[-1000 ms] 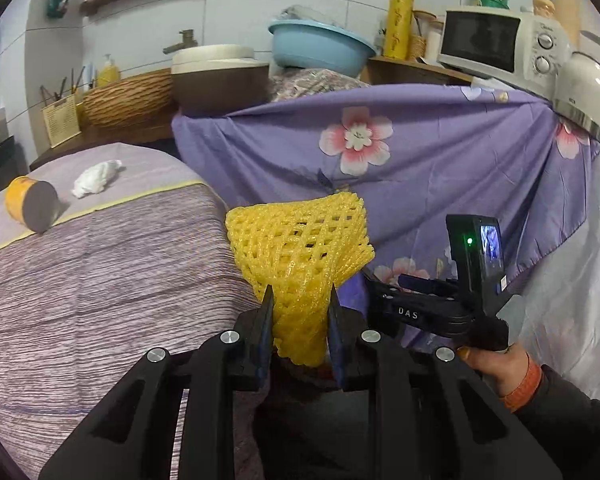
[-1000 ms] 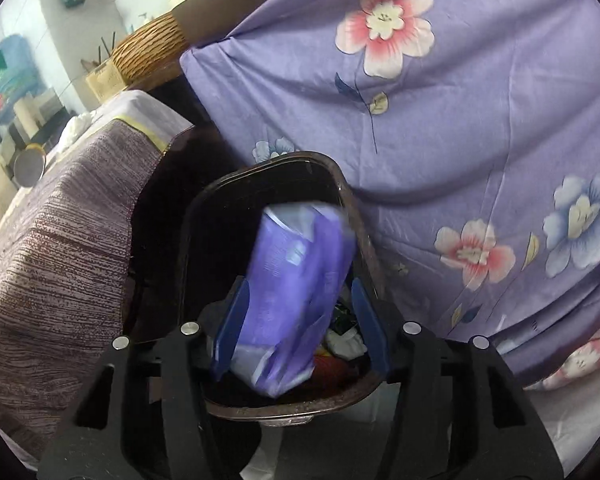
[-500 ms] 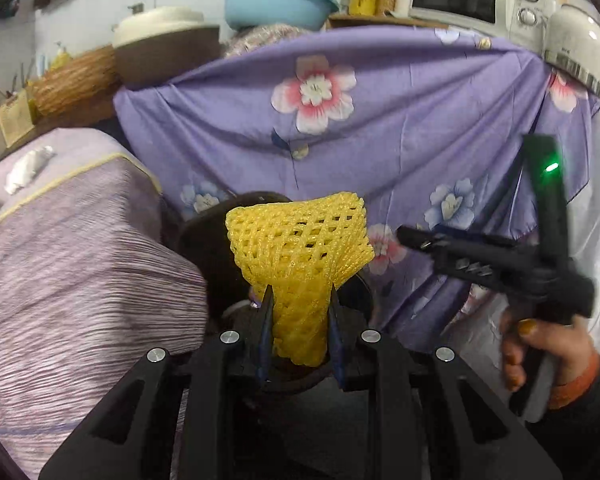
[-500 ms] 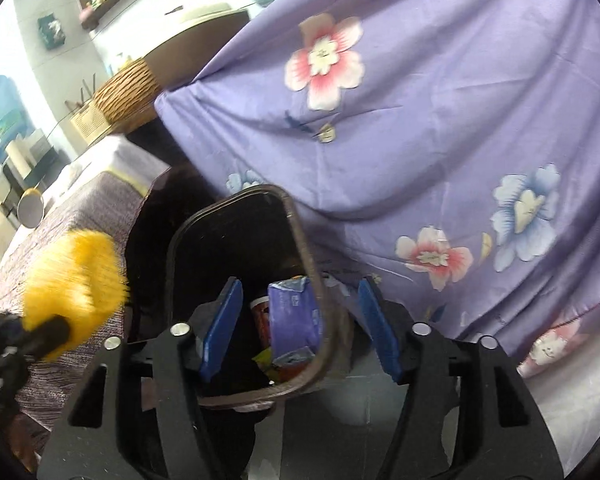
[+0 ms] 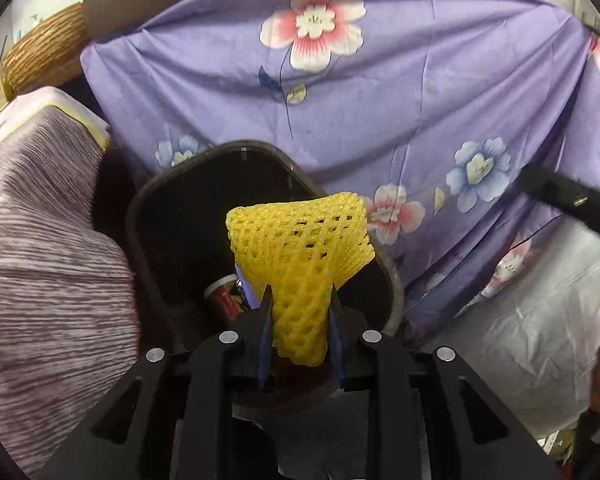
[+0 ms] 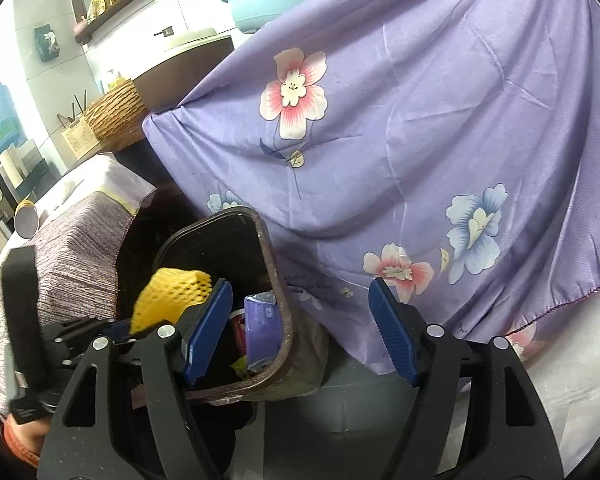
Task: Collect trash
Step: 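Open the left tool over the black bin to drop the yellow foam net, then move both open tools back over the table toward the can and tissue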
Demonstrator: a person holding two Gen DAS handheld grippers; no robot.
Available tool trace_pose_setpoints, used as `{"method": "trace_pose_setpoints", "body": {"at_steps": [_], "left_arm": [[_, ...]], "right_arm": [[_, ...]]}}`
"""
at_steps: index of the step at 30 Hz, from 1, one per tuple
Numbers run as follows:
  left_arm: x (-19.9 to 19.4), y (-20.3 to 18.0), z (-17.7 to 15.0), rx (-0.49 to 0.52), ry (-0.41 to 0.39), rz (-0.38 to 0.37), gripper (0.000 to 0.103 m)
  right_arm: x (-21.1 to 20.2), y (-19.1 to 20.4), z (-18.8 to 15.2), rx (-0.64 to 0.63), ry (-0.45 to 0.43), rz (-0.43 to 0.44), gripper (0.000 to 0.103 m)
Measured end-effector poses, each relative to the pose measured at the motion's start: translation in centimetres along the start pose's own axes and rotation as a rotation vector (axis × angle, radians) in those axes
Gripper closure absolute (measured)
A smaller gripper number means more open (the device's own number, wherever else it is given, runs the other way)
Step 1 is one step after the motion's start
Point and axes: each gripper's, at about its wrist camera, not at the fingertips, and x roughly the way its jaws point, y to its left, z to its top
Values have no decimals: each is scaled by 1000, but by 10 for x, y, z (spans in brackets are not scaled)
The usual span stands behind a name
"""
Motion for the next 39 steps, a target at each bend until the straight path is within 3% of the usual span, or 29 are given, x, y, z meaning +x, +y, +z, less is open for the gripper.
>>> {"method": "trace_pose_setpoints", "body": {"at_steps": [4,7,11,12,14,20,24,39], "left_arm": [[13,5,-5,-22,19,10,79],[18,7,-6,-29,25,17,71],[11,6,-6,-41,-16,17,25],[8,5,-5,-41,-30,16,19],[0,2,-5,-33,-53,7,15],[-37,-10,-3,-21,-84,-35,9],[-71,-11,-2,-43,-143,-78,6],[-161,32,-18,-97,-244,7,6]], "right_arm": [[1,-2,1,5,1,-3,32],[2,-2,0,5,7,0,32],[3,5,2,-12,6,2,32],[1,7,2,-15,4,5,32],[1,11,3,-17,1,5,32],[-4,13,8,-14,-16,4,32],[-7,18,13,-15,-36,7,21],[4,61,17,-74,-20,68,20]]}}
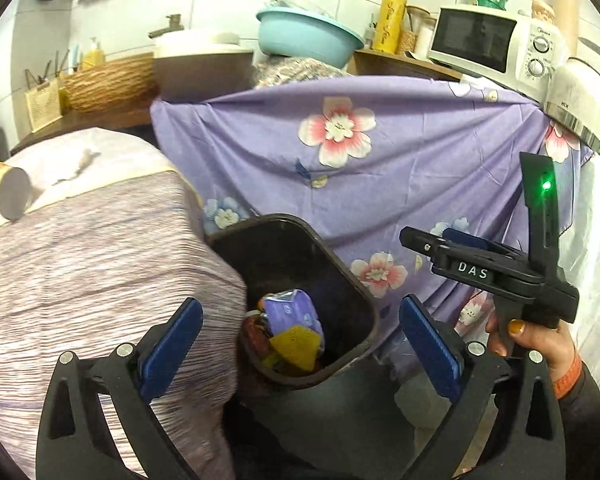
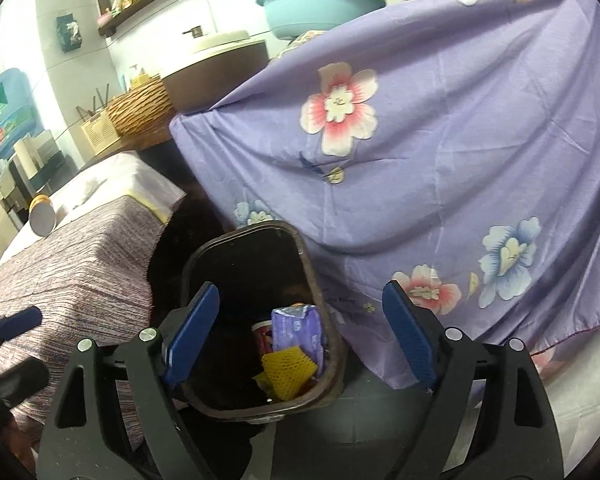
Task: Collect trash
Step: 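Move both open tools back over the table toward the can and tissue, then grasp the yellow chip can with left while right grasps the white tissue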
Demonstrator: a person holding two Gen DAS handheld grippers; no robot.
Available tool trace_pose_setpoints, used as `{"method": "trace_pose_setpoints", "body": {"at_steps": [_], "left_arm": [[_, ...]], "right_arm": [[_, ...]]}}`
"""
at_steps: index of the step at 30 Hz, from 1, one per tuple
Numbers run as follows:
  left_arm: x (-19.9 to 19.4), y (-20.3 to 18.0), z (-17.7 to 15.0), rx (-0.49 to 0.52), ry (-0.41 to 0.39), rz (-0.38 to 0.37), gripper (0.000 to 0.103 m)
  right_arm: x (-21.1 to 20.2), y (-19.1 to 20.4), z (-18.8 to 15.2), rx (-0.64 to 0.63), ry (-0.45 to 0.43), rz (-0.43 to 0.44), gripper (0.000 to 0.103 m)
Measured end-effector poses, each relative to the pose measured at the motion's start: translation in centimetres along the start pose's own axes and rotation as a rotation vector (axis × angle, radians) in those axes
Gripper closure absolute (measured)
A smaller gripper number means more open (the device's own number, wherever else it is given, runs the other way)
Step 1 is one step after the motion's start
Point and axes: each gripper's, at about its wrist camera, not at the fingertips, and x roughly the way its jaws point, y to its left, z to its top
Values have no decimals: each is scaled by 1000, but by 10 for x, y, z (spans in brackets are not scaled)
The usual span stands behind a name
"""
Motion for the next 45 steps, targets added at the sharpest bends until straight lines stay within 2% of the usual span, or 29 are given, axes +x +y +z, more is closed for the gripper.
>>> {"method": "trace_pose_setpoints", "body": {"at_steps": [5,9,20,26,31,35,39,45], "left_arm": [[-22,24,1,-12,-14,50,6],[-37,51,-2,-9,0,126,6],[-75,149,-6,-121,30,345,6],[-84,193,-4,-169,65,434,6],[-87,213,-2,-165,81,481,6],[-85,235,3,-185,115,493,6],[-79,257,6,-208,141,512,6],[-74,280,9,-230,152,530,6]], "right_arm": [[4,26,4,-46,5,42,19],[9,51,9,-94,9,84,19],[36,150,30,-308,45,228,19],[59,210,50,-421,77,307,19],[88,268,69,-518,114,360,19],[119,312,86,-548,153,402,19],[158,355,102,-612,175,383,19],[212,389,122,-605,246,352,19]]}}
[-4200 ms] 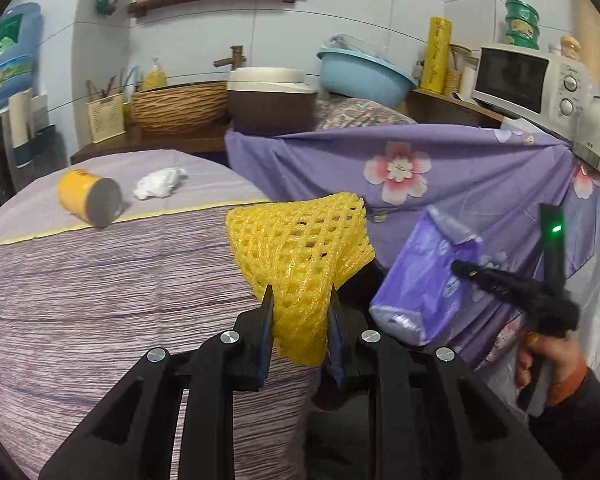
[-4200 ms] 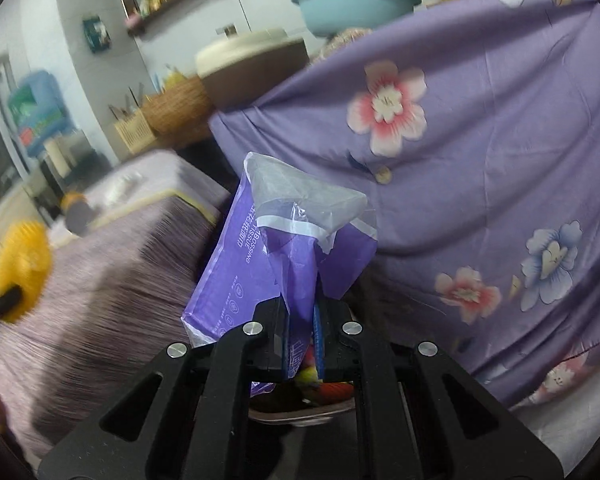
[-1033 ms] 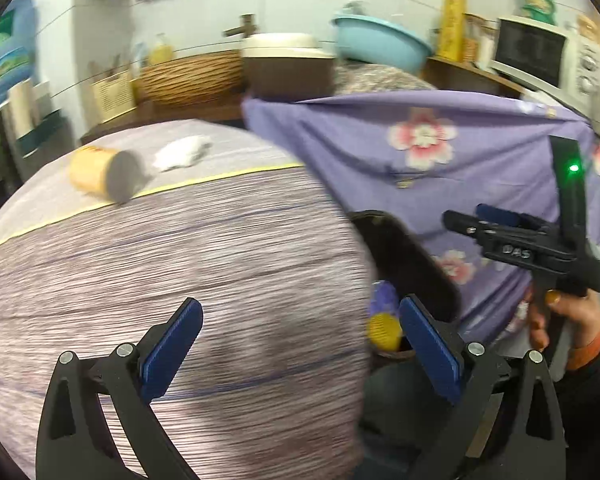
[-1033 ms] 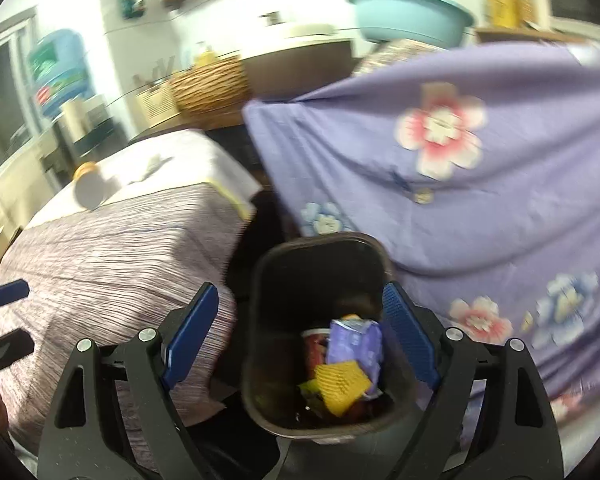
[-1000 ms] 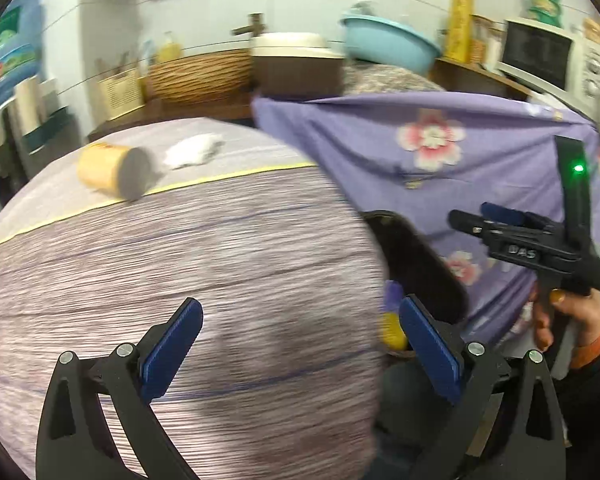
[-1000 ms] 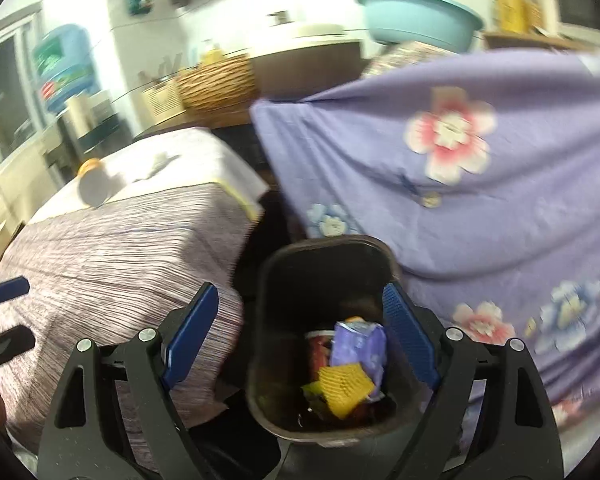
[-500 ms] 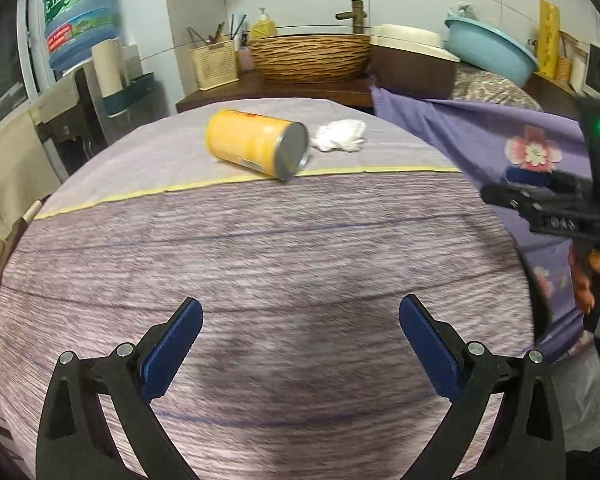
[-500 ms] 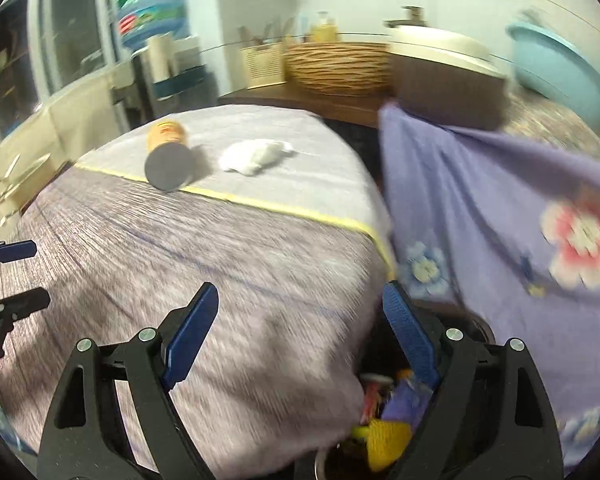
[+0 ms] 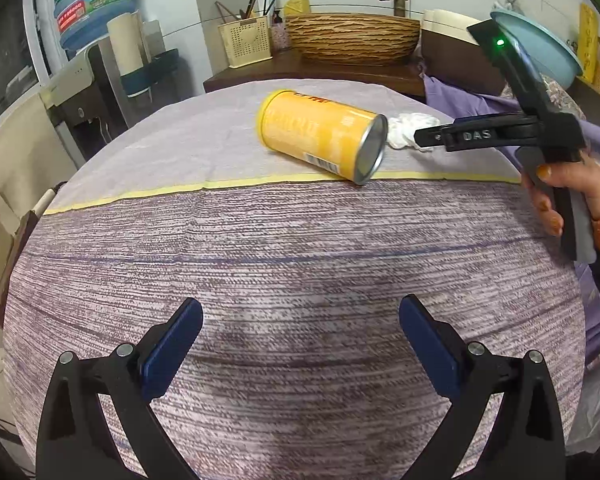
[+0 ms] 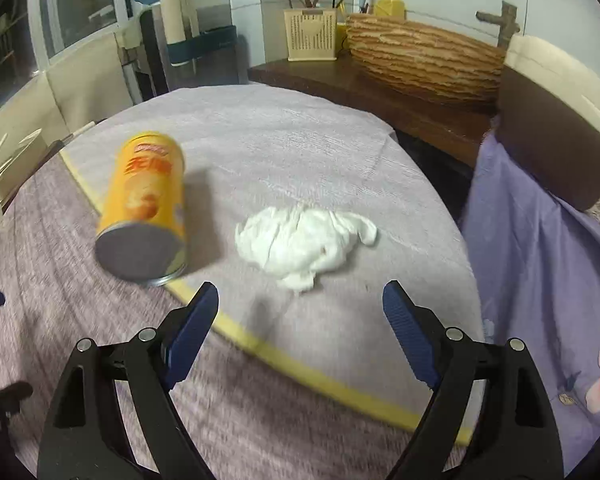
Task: Collect trash
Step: 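Grasp the yellow chip can with left while right grasps the white tissue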
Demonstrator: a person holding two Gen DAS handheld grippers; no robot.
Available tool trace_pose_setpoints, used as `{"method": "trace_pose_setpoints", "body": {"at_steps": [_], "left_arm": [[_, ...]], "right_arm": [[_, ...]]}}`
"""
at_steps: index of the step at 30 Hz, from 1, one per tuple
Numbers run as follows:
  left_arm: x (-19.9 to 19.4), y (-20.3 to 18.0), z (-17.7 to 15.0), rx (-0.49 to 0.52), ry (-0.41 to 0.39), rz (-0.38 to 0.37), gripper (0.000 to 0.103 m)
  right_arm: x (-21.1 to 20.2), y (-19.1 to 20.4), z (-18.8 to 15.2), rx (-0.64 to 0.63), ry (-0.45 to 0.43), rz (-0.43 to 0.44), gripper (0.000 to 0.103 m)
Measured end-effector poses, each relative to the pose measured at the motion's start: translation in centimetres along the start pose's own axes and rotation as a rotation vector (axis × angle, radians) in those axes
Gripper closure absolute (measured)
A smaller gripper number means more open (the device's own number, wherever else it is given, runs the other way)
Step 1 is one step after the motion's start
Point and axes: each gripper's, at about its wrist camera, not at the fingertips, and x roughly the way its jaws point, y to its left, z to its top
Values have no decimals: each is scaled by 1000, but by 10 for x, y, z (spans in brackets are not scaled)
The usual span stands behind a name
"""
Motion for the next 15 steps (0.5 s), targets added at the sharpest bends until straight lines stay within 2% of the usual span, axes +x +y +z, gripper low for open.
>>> {"method": "trace_pose_setpoints", "body": {"at_steps": [6,8,10,11,13,15], "left_arm": [[11,10,7,-28,-3,15,6],[13,10,8,-28,0,6,6],[14,7,9,-18,-2,12,6],[15,6,10,-13,-2,13,6],[16,4,11,-5,-4,10,6],[16,1,13,-2,-8,11,6]], "right_arm": [[32,-2,21,-2,46,-45,21],[37,-5,22,20,55,-16,26],[38,-6,24,38,52,4,36],[37,-6,24,39,51,11,48],[36,-3,24,29,47,18,63],[33,1,22,7,38,9,65]]}}
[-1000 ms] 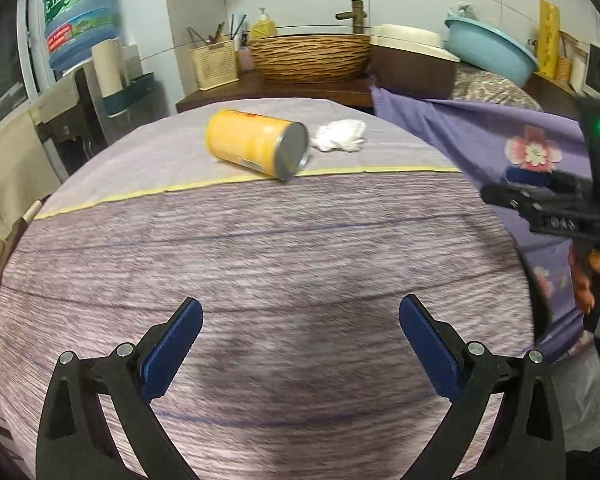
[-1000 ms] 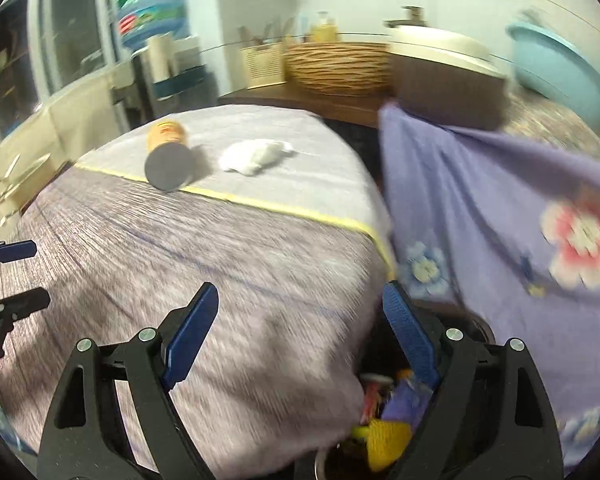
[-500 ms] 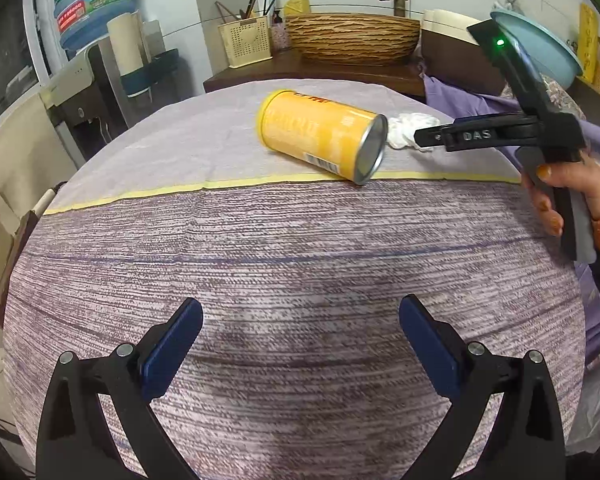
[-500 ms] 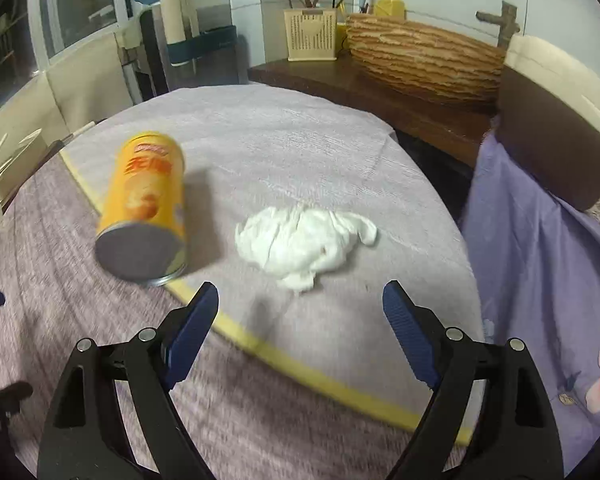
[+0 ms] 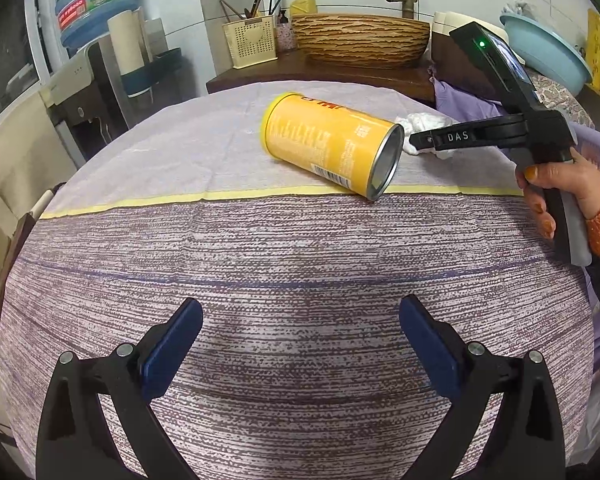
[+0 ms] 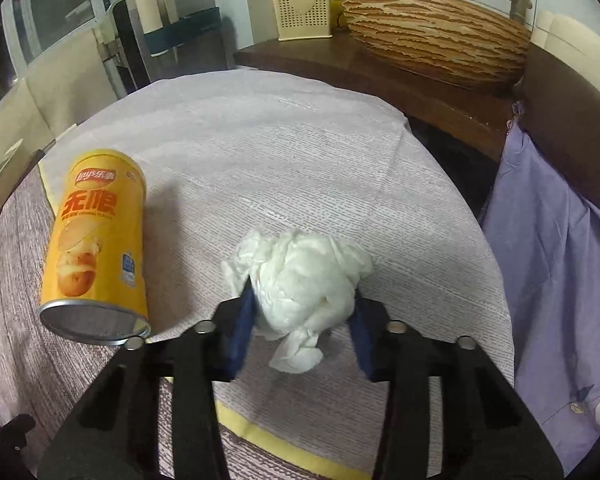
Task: Collect trash
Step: 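Grasp the yellow chip can with left while right grasps the white tissue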
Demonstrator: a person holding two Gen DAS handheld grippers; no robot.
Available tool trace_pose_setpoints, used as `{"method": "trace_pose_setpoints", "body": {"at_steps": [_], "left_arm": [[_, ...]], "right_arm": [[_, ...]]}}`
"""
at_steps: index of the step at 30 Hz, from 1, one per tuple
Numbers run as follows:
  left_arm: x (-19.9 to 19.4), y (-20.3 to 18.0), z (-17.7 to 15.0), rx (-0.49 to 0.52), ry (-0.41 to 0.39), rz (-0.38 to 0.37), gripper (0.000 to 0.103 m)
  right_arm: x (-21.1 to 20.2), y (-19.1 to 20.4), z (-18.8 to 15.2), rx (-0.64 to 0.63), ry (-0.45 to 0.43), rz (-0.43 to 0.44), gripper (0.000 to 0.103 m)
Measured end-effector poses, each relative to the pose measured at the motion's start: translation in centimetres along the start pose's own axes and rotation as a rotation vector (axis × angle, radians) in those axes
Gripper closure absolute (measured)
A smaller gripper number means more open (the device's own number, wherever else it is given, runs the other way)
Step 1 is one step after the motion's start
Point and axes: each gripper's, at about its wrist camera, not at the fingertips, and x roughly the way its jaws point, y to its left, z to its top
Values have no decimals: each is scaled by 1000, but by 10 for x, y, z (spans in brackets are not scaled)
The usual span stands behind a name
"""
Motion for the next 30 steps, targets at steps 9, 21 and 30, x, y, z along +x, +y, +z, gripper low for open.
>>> {"method": "trace_pose_setpoints", "body": {"at_steps": [9,21,30], "left_arm": [[1,-6,25,-43,9,-28,6],[51,12,118,-287,140,-78,6],[113,15,147,-378,314,-86,7]], "right_arm": [[-44,3,-18,-44,-104,-21,67],[-137,-11,-92,-95,-247,-41,67],[-167,-25,-149,-53,-258,-31,67]]}}
